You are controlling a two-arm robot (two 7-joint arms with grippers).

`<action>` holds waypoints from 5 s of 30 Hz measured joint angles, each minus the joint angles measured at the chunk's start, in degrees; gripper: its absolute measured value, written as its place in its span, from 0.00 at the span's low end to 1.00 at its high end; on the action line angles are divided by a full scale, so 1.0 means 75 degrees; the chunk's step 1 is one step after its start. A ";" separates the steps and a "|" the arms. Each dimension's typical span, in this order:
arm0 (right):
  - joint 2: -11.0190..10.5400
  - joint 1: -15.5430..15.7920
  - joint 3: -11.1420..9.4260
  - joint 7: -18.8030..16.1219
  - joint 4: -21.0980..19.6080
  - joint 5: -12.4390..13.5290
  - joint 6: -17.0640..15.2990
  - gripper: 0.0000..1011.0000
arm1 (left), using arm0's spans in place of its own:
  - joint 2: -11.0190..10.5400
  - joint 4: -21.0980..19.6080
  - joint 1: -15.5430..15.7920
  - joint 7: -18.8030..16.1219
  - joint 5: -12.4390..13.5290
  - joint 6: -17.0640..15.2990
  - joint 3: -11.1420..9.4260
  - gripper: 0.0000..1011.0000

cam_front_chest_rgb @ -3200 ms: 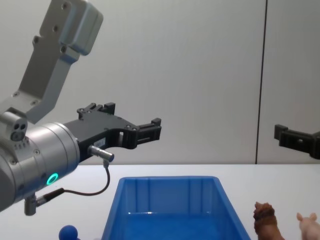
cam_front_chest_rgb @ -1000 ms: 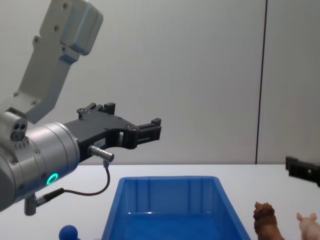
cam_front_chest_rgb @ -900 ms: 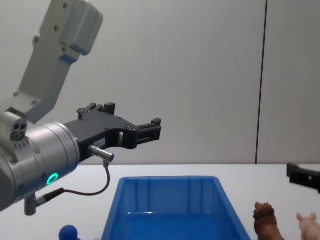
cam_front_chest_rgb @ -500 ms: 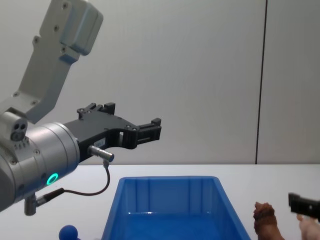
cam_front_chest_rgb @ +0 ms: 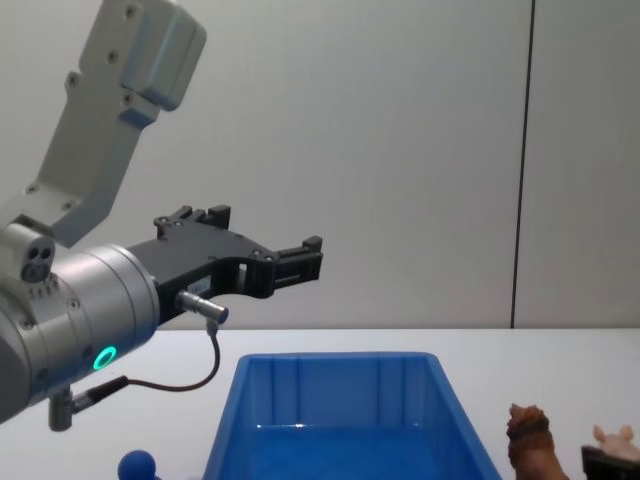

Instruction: Pick up the two dolls from the table and place them into the box.

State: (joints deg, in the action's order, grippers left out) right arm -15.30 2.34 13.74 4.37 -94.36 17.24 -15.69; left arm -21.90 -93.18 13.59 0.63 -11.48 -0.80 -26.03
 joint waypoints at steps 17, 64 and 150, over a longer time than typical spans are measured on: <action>0.0071 0.0078 -0.0014 0.0144 0.0100 -0.0012 -0.0320 0.42 | 0.0000 0.0000 0.0000 0.0000 0.0000 0.0000 0.0000 0.99; 0.0927 -0.1354 0.0368 -0.2656 0.0331 -0.0155 0.0224 0.47 | 0.0000 0.0000 0.0000 0.0000 0.0000 0.0000 0.0000 0.99; 0.0550 -0.0320 0.0209 -0.0897 0.0067 -0.0076 -0.0959 0.73 | 0.0000 0.0000 0.0000 0.0000 0.0000 0.0000 0.0000 0.99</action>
State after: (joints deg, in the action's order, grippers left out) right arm -11.17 -0.06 15.31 -2.35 -93.86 16.67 -22.88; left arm -21.89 -93.17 13.59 0.62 -11.48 -0.79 -26.02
